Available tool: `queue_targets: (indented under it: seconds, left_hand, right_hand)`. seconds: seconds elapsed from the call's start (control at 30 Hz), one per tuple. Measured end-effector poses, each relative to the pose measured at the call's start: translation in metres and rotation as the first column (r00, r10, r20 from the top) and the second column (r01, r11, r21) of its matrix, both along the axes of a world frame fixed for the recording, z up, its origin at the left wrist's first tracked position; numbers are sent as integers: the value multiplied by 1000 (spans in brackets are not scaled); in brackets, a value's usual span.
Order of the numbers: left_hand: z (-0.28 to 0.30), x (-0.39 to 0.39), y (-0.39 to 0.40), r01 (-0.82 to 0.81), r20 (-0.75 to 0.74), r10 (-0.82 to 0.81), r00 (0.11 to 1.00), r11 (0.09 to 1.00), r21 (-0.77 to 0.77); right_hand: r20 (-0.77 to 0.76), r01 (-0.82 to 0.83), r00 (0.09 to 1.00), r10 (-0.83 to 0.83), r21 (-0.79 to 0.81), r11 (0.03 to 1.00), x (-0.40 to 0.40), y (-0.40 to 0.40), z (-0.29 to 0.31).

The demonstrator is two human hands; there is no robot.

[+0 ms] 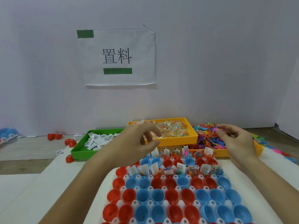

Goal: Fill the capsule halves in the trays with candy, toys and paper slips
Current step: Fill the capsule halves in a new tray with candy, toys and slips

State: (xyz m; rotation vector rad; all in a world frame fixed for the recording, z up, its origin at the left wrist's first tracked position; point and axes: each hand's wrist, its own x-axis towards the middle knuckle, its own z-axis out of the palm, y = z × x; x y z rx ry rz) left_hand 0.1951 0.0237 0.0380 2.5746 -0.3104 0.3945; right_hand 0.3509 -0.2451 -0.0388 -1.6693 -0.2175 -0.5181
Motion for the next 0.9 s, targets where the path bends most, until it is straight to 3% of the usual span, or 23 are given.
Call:
queue_targets:
  seconds: [0.1,0.2,0.37,0.47,0.57,0.9]
  left_hand:
    - [0,0,-10,33,-17,-34,999,998,-44]
    - [0,0,-22,40,-30,-45,999,991,-126]
    - [-1,-1,-38,60,-33,-73,997,952,-299]
    - [1,0,-40,57,39,-46,998,917,-394]
    - [4,-1,-38,50,63,-23,998,878,-476]
    - [18,-9,-32,65,41,-53,998,913,-404]
  right_hand:
    - [-33,-231,972,233,40,972,-15,9,24]
    - [-75,-455,885,459,66,888,-36,19,50]
    - [-60,-645,764,642,-99,758,-74,43,71]
    - [-48,-674,738,673,-88,733,-85,51,75]
    - [-28,-636,768,640,-148,757,-91,53,81]
    - [25,-556,818,575,-223,801,-98,57,88]
